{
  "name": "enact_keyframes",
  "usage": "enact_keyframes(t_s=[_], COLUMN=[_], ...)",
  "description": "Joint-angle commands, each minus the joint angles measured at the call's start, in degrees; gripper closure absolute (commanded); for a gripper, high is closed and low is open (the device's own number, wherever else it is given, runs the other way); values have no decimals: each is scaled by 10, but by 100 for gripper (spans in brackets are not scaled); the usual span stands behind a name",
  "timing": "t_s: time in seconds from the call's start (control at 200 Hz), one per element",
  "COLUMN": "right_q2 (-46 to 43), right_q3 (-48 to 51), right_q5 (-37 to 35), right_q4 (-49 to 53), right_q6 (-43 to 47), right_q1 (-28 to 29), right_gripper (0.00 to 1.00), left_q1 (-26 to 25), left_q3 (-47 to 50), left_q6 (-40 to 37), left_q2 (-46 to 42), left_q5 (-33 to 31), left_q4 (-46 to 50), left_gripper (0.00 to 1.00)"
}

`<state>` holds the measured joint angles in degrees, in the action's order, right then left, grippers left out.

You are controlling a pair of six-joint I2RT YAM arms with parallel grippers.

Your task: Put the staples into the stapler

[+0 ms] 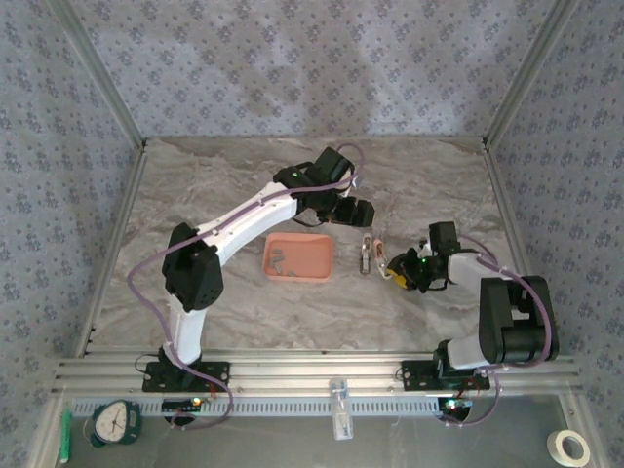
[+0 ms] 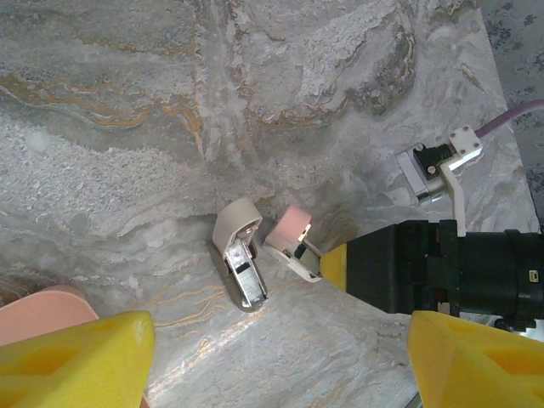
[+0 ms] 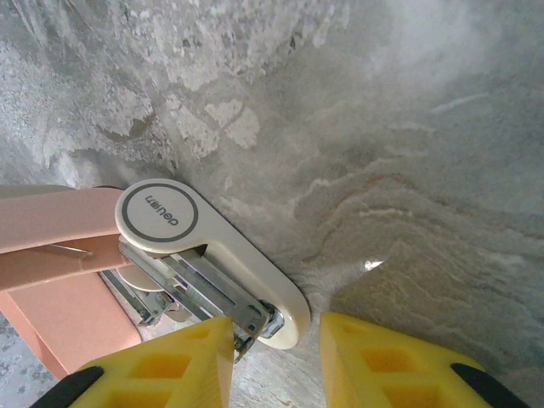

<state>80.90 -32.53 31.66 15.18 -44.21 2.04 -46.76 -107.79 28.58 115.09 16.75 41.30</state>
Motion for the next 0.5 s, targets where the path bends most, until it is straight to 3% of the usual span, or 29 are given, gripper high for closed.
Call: enact_keyframes(t_s=[0.0, 0.495], right_q2=[4, -22], right_q3=[12, 36], right_q5=[-5, -26], right_q4=[2, 9], right_q6=[-6, -1], right_q1=[4, 1], right_gripper=[67, 68], left_q1=[-10, -35], left_q3=[-35, -185], left_q6=[-6, -34], left_q2=[21, 120], left_q5=[20, 51], left_q4=[-15, 45], left_gripper=[22, 25])
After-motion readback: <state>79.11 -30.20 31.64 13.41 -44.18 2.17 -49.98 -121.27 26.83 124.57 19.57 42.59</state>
